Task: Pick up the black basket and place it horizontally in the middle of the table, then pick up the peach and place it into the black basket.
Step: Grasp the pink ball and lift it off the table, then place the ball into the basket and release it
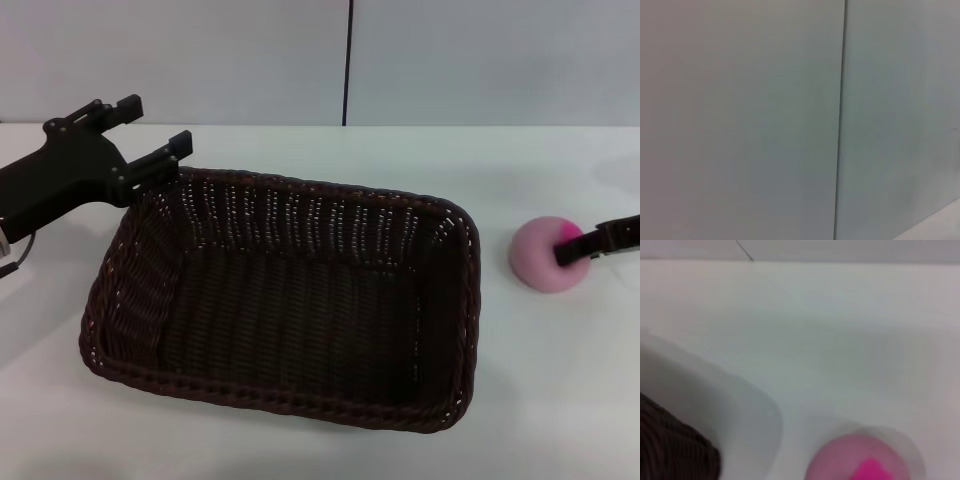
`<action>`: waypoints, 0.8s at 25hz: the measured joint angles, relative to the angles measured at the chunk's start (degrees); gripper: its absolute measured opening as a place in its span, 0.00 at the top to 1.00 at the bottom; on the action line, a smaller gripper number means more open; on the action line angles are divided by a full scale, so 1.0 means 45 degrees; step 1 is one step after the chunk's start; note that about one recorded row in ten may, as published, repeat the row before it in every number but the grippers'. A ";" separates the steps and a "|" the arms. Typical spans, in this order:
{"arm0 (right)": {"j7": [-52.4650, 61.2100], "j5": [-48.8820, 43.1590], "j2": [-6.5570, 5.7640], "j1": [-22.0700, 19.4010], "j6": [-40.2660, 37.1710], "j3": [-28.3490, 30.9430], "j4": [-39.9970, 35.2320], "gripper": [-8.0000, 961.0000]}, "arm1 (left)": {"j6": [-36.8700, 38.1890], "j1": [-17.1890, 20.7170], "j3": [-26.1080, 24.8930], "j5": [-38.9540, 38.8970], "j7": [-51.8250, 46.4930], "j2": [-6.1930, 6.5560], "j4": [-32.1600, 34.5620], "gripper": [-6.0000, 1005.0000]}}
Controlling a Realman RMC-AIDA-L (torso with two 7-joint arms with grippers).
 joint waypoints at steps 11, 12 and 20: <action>0.0351 0.2611 0.0336 -0.1620 -0.1440 0.0098 -0.4614 0.78 | 0.0052 0.0093 0.0025 0.0000 -0.0080 -0.0015 -0.0123 0.25; 0.0523 0.3218 0.0304 -0.1768 -0.1984 0.0096 -0.5581 0.79 | 0.0058 0.0083 0.0027 -0.0050 -0.0046 -0.0022 -0.0259 0.25; 0.0499 0.6206 0.0328 -0.1467 -0.4005 -0.0803 -0.7433 0.87 | 0.0090 0.0008 0.0024 -0.0482 0.0102 -0.0019 -0.0607 0.25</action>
